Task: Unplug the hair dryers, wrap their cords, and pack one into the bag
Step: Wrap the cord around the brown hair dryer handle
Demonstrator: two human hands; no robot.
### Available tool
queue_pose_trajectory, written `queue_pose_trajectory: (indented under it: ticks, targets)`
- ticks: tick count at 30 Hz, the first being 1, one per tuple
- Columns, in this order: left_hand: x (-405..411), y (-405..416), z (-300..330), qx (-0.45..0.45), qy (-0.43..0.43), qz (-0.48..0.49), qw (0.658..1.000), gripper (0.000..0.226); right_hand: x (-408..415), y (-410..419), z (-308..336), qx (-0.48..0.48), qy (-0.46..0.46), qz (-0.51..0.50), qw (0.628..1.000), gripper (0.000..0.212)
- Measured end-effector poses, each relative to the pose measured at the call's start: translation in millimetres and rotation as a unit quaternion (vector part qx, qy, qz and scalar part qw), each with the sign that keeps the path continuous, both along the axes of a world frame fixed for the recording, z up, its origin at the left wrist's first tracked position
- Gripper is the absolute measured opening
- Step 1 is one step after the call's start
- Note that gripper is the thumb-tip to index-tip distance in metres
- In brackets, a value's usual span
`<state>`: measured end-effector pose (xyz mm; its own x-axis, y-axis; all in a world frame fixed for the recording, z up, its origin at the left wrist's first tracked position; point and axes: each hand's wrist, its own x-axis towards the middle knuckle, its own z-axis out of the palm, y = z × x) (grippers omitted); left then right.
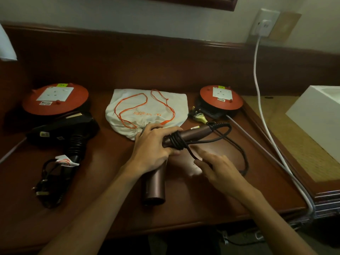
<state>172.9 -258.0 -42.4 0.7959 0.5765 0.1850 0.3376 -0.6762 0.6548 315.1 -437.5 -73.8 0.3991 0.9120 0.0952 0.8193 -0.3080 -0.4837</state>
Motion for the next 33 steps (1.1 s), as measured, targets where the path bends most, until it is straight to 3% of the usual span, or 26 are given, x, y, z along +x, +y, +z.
queue_pose_trajectory:
  ticks: [2,5,17,20,24,26,29,33]
  targets:
    - [-2,1,0,-0.01,-0.005,0.001,1.0,0.068,1,4,2,0.006,0.063,0.012,0.998,0.032]
    - [-3,-1,2,-0.011,-0.006,0.008,1.0,0.068,-2,7,5,0.009,0.099,0.046,0.994,0.012]
    - [-5,-6,2,0.017,0.002,0.005,1.0,0.065,8,10,-5,-0.046,-0.071,0.06,0.995,0.033]
    - [-14,0,-3,0.015,-0.003,-0.054,0.998,0.066,23,16,2,-0.082,0.031,0.041,0.995,0.022]
    - [-16,0,-6,0.088,0.043,-0.119,0.988,0.06,59,43,16,-0.123,0.09,0.038,0.988,0.008]
    - [-13,-4,-7,0.109,0.041,-0.108,0.987,0.067,65,52,23,-0.156,0.086,0.044,0.983,0.021]
    - [-10,-8,-6,0.112,0.033,-0.096,0.988,0.056,74,53,27,-0.149,0.107,0.093,0.979,0.033]
    - [-4,-16,-1,0.159,0.11,-0.116,0.974,0.061,74,61,46,-0.169,0.117,0.131,0.97,0.043]
